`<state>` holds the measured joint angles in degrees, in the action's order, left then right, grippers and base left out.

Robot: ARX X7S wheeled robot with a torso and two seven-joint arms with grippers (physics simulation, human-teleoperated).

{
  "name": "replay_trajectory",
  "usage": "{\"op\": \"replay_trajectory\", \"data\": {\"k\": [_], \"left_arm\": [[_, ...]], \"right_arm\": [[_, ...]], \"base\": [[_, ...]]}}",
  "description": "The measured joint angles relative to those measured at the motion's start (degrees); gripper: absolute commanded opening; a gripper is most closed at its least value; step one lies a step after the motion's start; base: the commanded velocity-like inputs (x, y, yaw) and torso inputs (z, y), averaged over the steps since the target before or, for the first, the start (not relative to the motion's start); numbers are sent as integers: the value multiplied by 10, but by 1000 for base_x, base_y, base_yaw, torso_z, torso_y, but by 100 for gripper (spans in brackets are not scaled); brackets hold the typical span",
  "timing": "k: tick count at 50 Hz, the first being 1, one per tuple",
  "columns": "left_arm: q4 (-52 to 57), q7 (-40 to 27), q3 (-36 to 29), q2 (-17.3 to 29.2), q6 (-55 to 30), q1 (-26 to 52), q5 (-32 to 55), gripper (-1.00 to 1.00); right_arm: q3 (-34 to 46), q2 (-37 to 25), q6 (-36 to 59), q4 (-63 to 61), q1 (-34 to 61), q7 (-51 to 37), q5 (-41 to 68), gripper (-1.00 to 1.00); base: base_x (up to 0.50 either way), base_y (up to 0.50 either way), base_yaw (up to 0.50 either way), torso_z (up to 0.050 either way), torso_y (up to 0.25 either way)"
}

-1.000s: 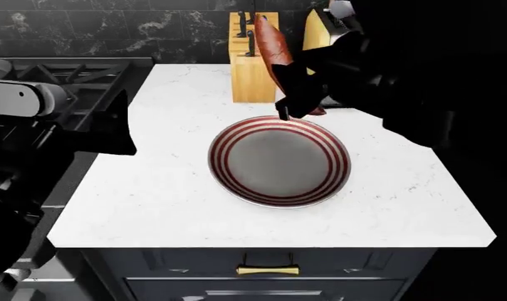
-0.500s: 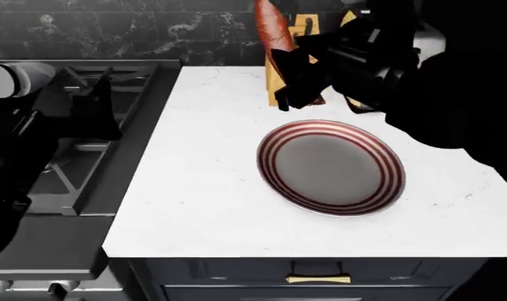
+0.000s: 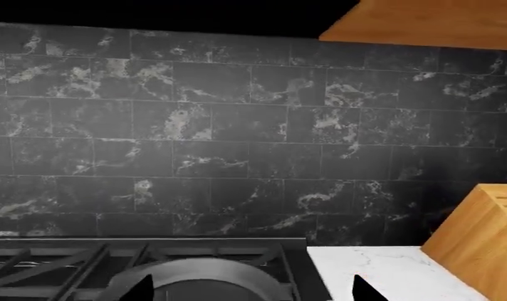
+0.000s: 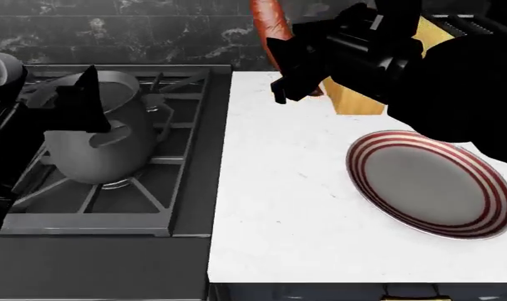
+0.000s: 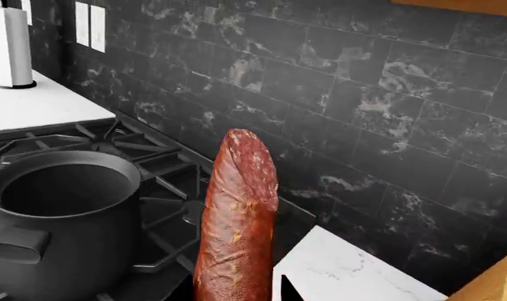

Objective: Frozen meat rests on a plate on the counter. Retrieve the meat and place it in a pot on a burner. Then turn the burner on.

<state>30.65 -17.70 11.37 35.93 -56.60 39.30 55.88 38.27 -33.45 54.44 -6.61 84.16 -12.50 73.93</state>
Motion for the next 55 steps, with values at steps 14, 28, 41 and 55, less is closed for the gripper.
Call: {"op": "replay_trajectory", "data": {"k": [14, 28, 41, 55], "left_arm": [[10, -6, 12, 6, -2, -6, 12, 100], [18, -11, 18, 10, -5, -7, 23, 100], [24, -15, 23, 14, -5, -10, 29, 100], [25, -16, 21, 16, -3, -13, 29, 100]], "right_arm": [[2, 1, 3, -6, 7, 1, 3, -100], [3, 1, 9, -14, 13, -3, 9, -100], [4, 1, 8, -17, 14, -3, 9, -100], [3, 1, 1, -16, 9, 1, 11, -100]], "base": [[134, 500, 0, 0, 0], [134, 500, 0, 0, 1], [133, 500, 0, 0, 0], [9, 22, 0, 0, 1]]}}
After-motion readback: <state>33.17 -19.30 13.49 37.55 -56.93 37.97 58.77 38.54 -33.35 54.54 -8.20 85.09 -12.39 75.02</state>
